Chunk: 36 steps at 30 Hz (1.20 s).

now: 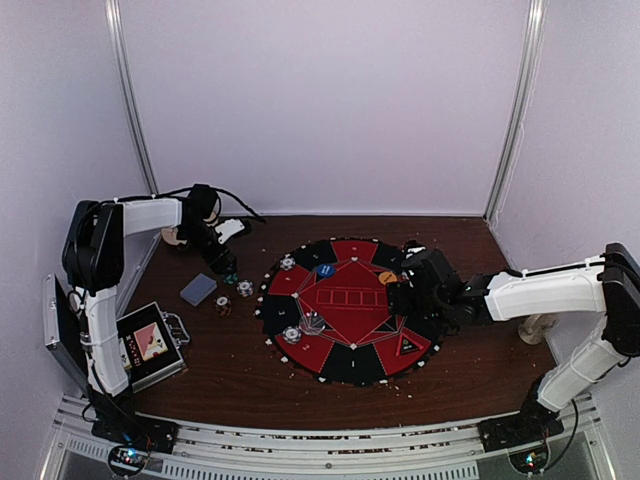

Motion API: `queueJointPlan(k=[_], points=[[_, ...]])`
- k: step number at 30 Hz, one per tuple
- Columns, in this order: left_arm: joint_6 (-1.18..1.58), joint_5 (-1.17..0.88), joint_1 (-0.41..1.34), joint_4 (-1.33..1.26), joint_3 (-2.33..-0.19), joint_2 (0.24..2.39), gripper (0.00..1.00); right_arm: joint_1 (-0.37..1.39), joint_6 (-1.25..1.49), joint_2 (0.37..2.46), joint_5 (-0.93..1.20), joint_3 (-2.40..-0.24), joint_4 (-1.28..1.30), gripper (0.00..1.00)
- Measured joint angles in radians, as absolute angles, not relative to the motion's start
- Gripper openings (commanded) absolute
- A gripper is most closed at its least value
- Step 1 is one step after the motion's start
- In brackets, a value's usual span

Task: Distribute texas hold em gaming equipment
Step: Pick up the pile of poker chips from the pile of poker chips.

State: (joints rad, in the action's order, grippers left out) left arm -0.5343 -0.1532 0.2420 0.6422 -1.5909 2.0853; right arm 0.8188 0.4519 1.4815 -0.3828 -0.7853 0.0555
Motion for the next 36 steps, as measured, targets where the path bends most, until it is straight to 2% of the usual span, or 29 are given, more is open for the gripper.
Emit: queueJointPlan(k=[18,36], points=[[-0.571,-0.2,0.221,0.714,-1.645,2.146,0.81,0.819,0.452,1.481,-0.382,-0.785,0.056,0.9],[-0.587,-0.221,0.221,0.735,-1.646,2.168,0.69,0.819,0.452,1.481,-0.382,-0.785,0.056,0.9]])
